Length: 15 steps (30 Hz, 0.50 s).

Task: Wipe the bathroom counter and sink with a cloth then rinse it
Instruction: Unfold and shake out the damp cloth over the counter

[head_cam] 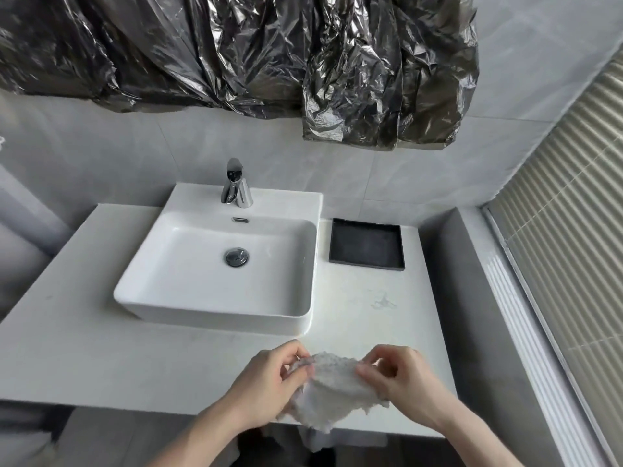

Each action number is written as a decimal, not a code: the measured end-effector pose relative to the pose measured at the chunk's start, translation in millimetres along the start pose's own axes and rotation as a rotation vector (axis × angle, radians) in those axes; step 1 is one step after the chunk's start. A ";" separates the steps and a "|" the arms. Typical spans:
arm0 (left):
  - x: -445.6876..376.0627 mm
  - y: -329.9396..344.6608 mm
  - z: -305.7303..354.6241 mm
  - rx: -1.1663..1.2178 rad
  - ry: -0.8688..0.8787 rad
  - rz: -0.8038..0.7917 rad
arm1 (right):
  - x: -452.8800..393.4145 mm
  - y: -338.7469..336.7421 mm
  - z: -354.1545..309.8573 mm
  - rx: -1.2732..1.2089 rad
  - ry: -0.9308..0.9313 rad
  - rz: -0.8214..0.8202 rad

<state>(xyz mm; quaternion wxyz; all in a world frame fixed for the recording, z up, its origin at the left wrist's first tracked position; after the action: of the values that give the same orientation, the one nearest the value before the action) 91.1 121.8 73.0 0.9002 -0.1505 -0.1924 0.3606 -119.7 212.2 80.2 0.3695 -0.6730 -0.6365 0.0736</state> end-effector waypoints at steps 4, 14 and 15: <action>-5.8 14.0 -23.2 -0.066 -0.049 -0.048 | 1.0 0.7 24.4 0.064 0.006 -0.077; -85.1 42.2 -53.1 -0.377 -0.026 0.088 | -61.6 -2.3 84.3 0.223 0.063 0.123; -93.3 40.2 -51.2 -0.402 -0.013 0.115 | -67.5 -5.5 88.9 0.239 0.069 0.162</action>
<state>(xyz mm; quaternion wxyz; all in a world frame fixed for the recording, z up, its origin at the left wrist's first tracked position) 28.5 77.0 -10.8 0.8287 -0.3355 -0.2575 0.3665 -186.8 186.2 -5.3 0.4615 -0.6756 -0.5537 0.1551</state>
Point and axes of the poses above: each hand's wrist, its own x-axis away from the middle knuckle, its own y-axis out of the palm, z = x × y, the point moved 7 cm from there along -x, towards the middle knuckle, and after that the axes turned 5 degrees about x, right-handed, at the moved point
